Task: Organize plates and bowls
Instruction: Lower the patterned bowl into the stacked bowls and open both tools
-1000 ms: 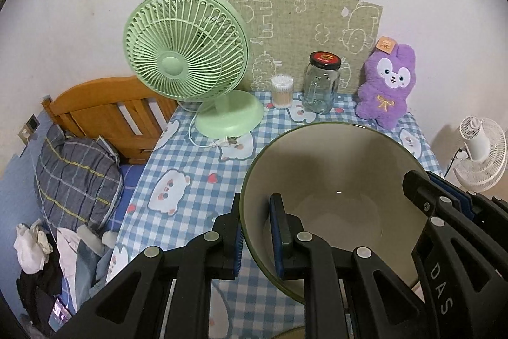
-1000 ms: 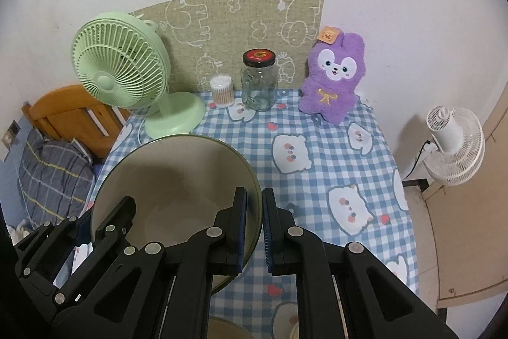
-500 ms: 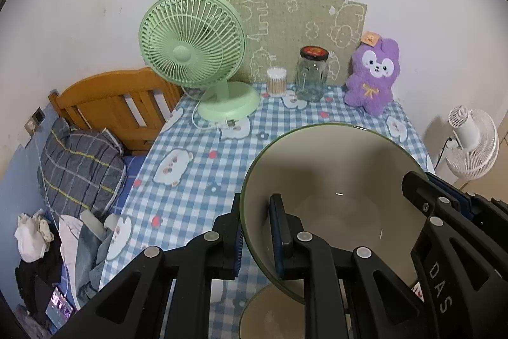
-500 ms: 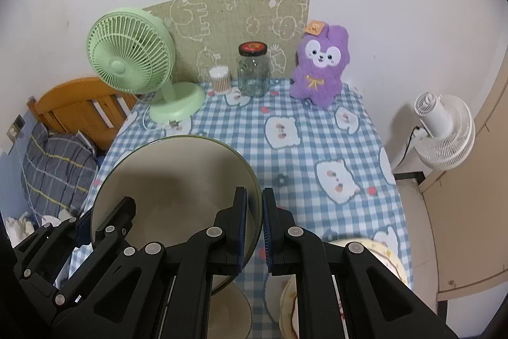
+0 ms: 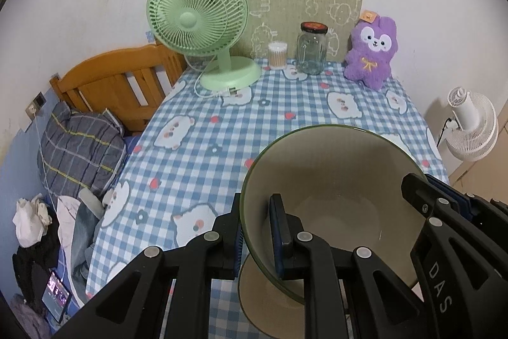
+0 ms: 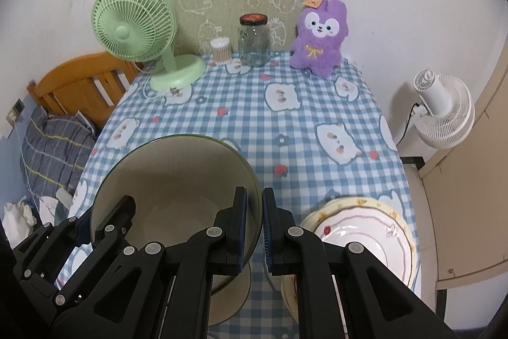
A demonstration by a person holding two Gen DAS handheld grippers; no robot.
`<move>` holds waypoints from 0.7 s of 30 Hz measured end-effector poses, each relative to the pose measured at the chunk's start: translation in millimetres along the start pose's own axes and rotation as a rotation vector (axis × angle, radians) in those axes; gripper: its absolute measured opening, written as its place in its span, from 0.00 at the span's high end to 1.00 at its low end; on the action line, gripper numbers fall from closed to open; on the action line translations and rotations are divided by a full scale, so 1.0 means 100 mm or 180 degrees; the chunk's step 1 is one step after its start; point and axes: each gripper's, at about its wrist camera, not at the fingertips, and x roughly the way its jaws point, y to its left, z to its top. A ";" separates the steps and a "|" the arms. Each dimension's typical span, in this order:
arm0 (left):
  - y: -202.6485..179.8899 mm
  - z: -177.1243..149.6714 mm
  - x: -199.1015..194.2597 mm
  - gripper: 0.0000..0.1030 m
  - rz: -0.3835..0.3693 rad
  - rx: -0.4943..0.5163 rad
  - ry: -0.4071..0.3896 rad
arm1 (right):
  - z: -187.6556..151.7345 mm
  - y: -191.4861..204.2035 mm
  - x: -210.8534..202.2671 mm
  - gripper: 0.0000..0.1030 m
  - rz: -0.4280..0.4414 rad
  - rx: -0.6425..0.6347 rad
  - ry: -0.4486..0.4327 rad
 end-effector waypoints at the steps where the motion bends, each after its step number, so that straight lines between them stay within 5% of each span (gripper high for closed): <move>1: 0.00 -0.03 0.00 0.88 -0.0004 -0.0004 0.0007 | -0.03 0.00 0.00 0.88 -0.0003 -0.0001 0.0005; 21: 0.04 -0.51 0.11 0.88 0.0041 -0.0065 0.0165 | -0.50 0.02 0.17 0.88 0.0049 -0.0031 0.0132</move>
